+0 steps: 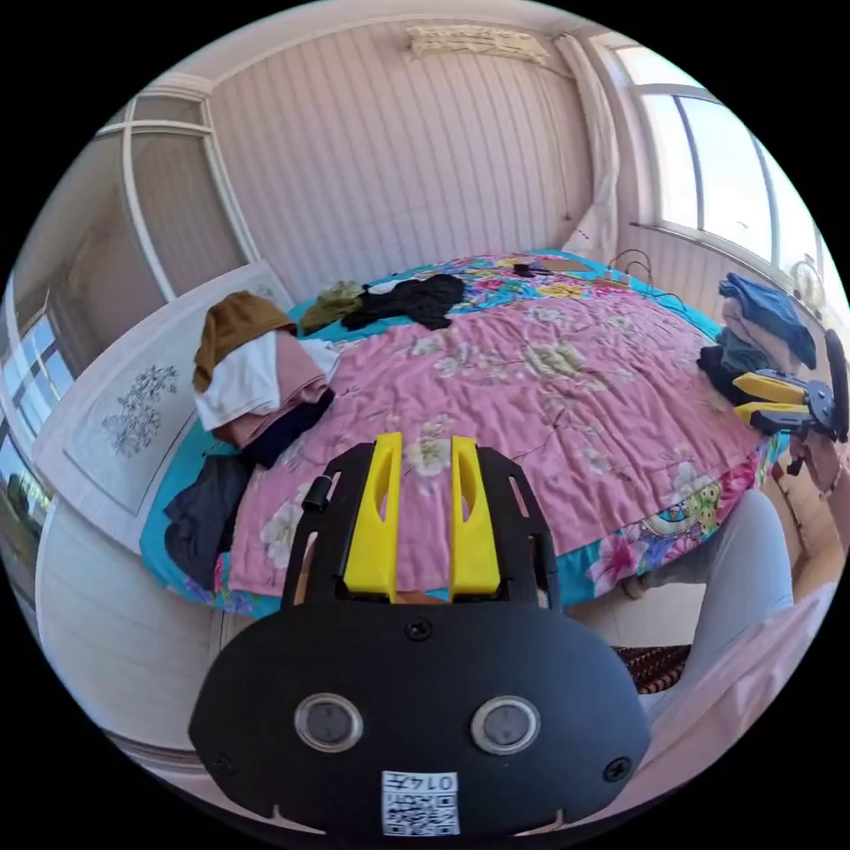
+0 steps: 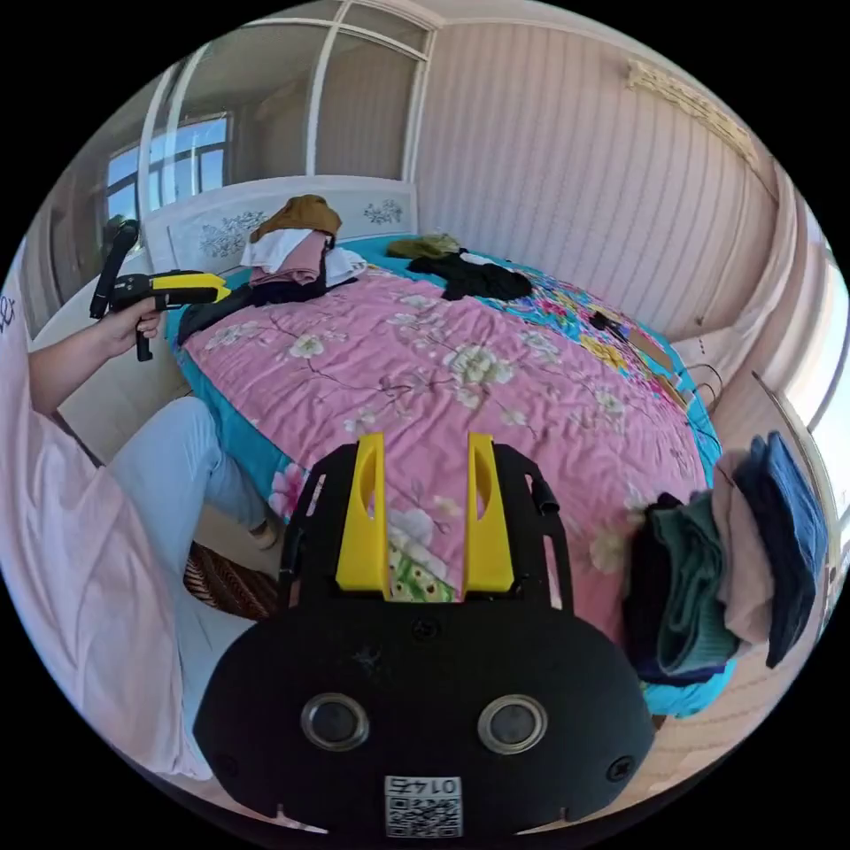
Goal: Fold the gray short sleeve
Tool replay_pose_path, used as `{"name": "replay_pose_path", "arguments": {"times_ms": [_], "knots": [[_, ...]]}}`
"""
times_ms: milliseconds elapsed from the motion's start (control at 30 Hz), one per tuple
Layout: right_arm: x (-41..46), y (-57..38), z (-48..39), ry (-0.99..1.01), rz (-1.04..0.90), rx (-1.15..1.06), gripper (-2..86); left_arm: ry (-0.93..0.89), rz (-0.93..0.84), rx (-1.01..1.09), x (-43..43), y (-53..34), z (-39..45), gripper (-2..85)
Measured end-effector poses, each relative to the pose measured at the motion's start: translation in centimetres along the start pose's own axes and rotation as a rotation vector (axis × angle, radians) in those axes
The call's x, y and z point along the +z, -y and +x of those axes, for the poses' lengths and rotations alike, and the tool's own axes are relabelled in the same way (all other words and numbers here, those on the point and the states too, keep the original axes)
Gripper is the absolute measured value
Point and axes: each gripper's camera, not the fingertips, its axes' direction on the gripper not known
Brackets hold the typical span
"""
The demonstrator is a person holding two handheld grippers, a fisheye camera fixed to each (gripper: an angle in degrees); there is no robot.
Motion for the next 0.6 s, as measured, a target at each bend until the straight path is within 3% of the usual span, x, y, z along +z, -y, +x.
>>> {"name": "replay_pose_path", "arguments": {"times_ms": [200, 400, 600], "knots": [[11.0, 12.0, -17.4, 0.398, 0.023, -0.360, 14.9, 0.192, -0.029, -0.247, -1.7, -7.6, -14.3, 9.2], [20.5, 21.5, -33.3, 0.539, 0.000, -0.649, 13.8, 0.267, -0.100, -0.531, -0.5, -13.7, -28.4, 9.4], [32.0, 29.1, -47.2, 0.610, -0.149, -0.695, 13.0, 0.289, -0.081, -0.641, 2.3, -15.2, -38.9, 10.1]]}}
